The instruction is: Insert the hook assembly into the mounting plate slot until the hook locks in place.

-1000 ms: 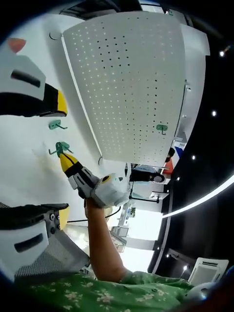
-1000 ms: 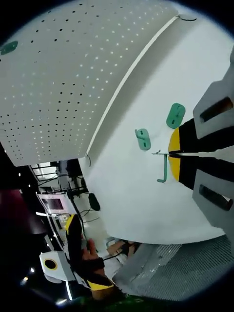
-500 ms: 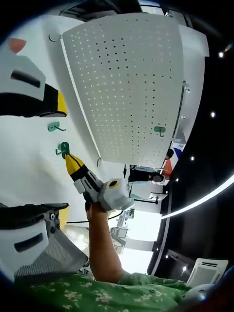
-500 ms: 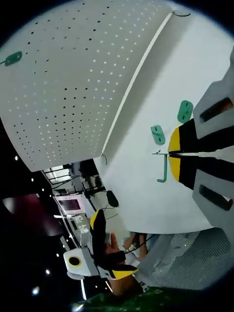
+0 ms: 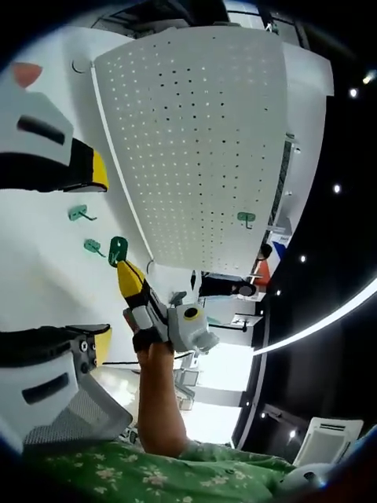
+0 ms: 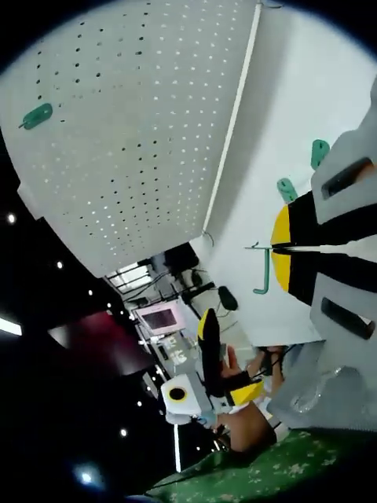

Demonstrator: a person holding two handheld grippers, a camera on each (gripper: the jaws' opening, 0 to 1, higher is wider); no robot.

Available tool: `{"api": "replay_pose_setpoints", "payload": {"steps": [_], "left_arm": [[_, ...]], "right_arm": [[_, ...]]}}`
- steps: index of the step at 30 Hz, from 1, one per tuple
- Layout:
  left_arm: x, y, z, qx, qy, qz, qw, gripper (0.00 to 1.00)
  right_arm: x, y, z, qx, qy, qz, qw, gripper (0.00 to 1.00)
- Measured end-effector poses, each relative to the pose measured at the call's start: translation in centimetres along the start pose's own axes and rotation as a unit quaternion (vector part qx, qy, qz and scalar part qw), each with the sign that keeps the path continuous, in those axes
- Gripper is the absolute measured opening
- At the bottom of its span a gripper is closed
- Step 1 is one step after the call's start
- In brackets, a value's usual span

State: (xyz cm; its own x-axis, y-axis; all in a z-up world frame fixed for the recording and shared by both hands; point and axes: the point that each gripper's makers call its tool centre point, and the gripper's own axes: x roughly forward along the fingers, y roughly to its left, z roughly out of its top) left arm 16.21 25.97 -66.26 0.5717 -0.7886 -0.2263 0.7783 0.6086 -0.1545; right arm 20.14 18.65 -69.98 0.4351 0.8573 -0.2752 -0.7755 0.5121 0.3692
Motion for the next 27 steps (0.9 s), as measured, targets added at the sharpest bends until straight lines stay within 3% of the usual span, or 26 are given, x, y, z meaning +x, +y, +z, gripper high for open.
{"api": "replay_pose_setpoints", "payload": {"steps": [5,27], "left_arm": [[-0.1,0.1,0.6,0.001,-0.008,-0.002,1.0000,0.68],[-0.1,0.9,3.0,-0.008,-0.039,-0.015,0.9991,0.61]], "right_arm": [[-0.5,1.5,1.5,0.009,-0.025,0.021,0.9994,0.00],[-1.7,6.1,4.7,0.008,-0.074,0.081,0.9940,0.00]]}}
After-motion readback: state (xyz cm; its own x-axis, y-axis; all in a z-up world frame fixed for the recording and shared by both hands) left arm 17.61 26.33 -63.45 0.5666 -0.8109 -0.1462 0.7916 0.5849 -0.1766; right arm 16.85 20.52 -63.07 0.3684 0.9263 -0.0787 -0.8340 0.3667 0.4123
